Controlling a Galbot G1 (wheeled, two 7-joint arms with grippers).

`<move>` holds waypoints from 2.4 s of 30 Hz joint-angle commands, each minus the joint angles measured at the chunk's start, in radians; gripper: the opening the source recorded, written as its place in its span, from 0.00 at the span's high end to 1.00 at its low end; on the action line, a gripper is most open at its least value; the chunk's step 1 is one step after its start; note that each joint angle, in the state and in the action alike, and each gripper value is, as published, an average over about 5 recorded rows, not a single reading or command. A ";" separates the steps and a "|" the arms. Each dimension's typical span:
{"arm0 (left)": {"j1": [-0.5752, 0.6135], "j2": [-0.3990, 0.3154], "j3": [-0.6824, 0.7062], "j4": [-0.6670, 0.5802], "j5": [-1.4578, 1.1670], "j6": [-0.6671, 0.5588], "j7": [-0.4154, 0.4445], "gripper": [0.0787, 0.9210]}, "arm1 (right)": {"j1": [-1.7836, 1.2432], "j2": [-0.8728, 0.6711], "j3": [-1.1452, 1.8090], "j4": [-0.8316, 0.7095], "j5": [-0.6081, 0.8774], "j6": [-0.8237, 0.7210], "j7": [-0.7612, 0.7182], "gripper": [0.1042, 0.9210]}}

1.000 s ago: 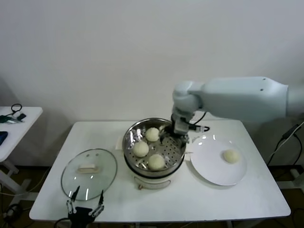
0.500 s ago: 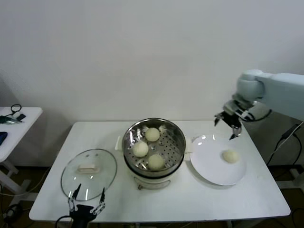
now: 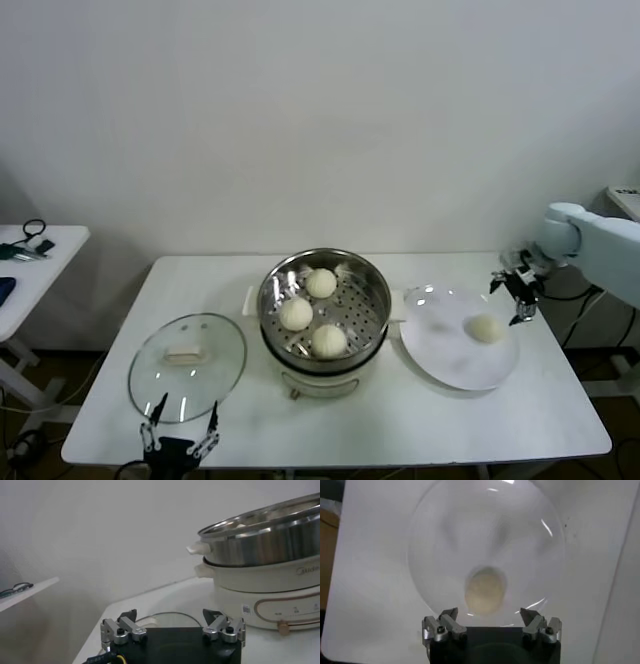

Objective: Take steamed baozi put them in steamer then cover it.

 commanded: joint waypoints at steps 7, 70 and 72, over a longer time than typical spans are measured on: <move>0.003 -0.003 -0.001 0.000 0.003 -0.001 -0.001 0.12 | -0.269 0.066 0.258 -0.182 -0.060 -0.026 0.032 0.12; 0.006 0.020 -0.004 -0.027 -0.019 -0.002 -0.002 0.12 | 0.307 0.369 -0.259 0.427 0.477 -0.380 0.280 0.35; 0.006 0.020 -0.006 -0.026 -0.020 -0.002 -0.002 0.12 | 0.285 0.371 -0.254 0.415 0.466 -0.386 0.288 0.35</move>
